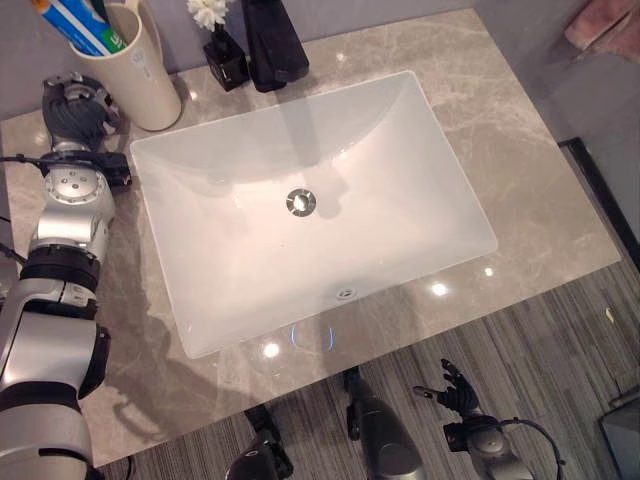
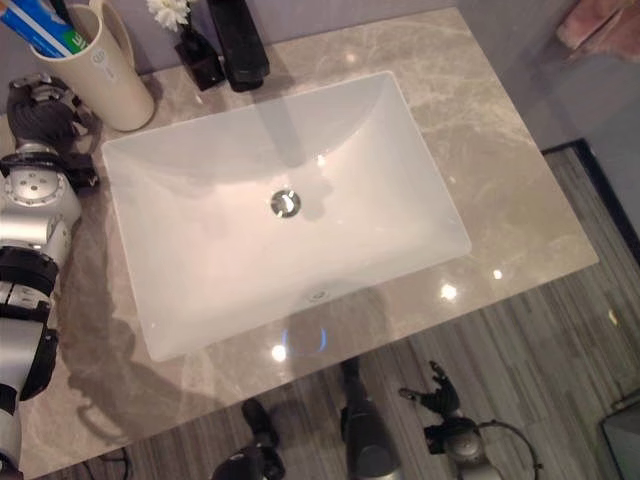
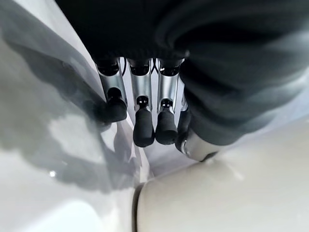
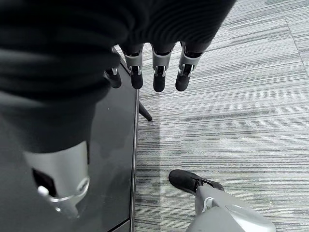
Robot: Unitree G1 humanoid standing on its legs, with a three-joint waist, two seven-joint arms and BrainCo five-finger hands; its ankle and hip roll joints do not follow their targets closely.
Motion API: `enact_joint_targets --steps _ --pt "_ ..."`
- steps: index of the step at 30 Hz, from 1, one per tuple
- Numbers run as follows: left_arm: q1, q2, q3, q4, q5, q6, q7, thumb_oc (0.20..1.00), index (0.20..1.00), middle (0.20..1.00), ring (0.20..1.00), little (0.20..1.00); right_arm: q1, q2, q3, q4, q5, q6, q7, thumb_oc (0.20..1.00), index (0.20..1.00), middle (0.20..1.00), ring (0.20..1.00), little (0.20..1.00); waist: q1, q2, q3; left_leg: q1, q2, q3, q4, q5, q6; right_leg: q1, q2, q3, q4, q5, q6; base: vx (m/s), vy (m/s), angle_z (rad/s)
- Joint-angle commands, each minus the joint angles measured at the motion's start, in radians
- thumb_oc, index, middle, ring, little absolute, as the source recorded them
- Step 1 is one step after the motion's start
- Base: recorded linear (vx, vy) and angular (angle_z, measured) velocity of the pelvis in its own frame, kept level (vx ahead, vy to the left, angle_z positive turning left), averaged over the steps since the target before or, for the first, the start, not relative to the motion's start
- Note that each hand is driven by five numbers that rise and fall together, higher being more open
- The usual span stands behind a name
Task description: Put brush and paste in cup on sink, flatten towel.
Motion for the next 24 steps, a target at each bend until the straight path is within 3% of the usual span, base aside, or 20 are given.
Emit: enact_joint_targets --steps 1,5,6,13,17,18,22,24 --pt "-0.092 -0.023 -0.023 0.112 0.022 -0.012 0.006 0.200 0.200 0.200 0.200 0.200 0.009 -0.037 -0.014 -0.035 0.034 -0.036 -0.024 1.000 1.000 1.000 1.000 1.000 -0.013 0.020 0.018 -0.002 0.084 -0.086 0.004 0.040 -0.021 0.021 -0.089 -0.011 0.106 -0.070 0.141 0.03 -0.010 -0.04" --pt "-0.113 -0.054 0.024 0.209 0.066 0.021 0.090 0.200 0.200 0.200 0.200 0.200 0.027 -0.029 0.004 -0.015 0.027 -0.038 -0.022 1.000 1.000 1.000 1.000 1.000 -0.011 0.018 0.009 0.022 0.086 -0.078 0.004 0.034 -0.020 0.040 -0.084 -0.011 0.098 -0.074 0.140 0.02 -0.022 -0.02" --pt "-0.104 -0.058 0.037 0.206 0.066 0.021 0.103 0.200 0.200 0.200 0.200 0.200 0.027 -0.028 0.005 -0.009 0.025 -0.038 -0.022 1.000 1.000 1.000 1.000 1.000 -0.008 0.013 0.009 0.018 0.087 -0.067 0.004 0.057 -0.012 0.036 -0.083 -0.017 0.099 -0.057 0.130 -0.04 -0.050 -0.03" --pt "0.097 -0.062 0.166 0.071 0.135 0.015 0.195 0.200 0.200 0.200 0.200 0.200 0.034 -0.011 0.007 0.016 0.011 -0.032 -0.028 1.000 1.000 1.000 1.000 1.000 0.031 0.008 -0.020 0.057 0.085 -0.091 0.004 0.043 -0.011 0.111 -0.085 -0.061 0.091 -0.074 0.127 0.04 -0.038 -0.06" --pt "0.403 -0.113 0.305 -0.285 0.191 -0.028 0.254 0.200 0.200 0.200 0.200 0.200 0.039 0.012 -0.007 0.030 -0.012 -0.017 -0.034 1.000 1.000 1.000 1.000 1.000 0.089 -0.001 -0.056 0.081 0.078 -0.140 0.004 0.032 -0.007 0.196 -0.096 -0.130 0.088 -0.095 0.123 0.06 -0.030 0.34" --pt "0.545 -0.162 0.362 -0.430 0.228 -0.048 0.261 0.200 0.200 0.200 0.200 0.200 0.026 0.024 -0.015 0.054 -0.026 -0.011 -0.036 1.000 1.000 1.000 1.000 1.000 0.123 -0.004 -0.070 0.088 0.073 -0.163 0.004 0.028 -0.004 0.229 -0.104 -0.160 0.085 -0.098 0.122 0.03 0.025 0.68" --pt "0.653 -0.209 0.394 -0.538 0.255 -0.056 0.255 0.200 0.200 0.200 0.200 0.200 0.013 0.031 -0.009 0.062 -0.035 -0.006 -0.033 1.000 1.000 1.000 1.000 1.000 0.143 -0.007 -0.090 0.088 0.064 -0.187 0.004 0.027 -0.001 0.254 -0.110 -0.188 0.081 -0.097 0.120 0.00 0.025 0.49" --pt "0.807 -0.259 0.421 -0.728 0.311 -0.081 0.197 0.200 0.200 0.200 0.200 0.200 -0.016 0.038 -0.010 0.076 -0.043 -0.002 -0.025 1.000 1.000 1.000 1.000 1.000 0.184 -0.009 -0.110 0.089 0.050 -0.230 0.004 0.018 0.007 0.293 -0.122 -0.231 0.089 -0.105 0.121 -0.03 0.090 0.65"
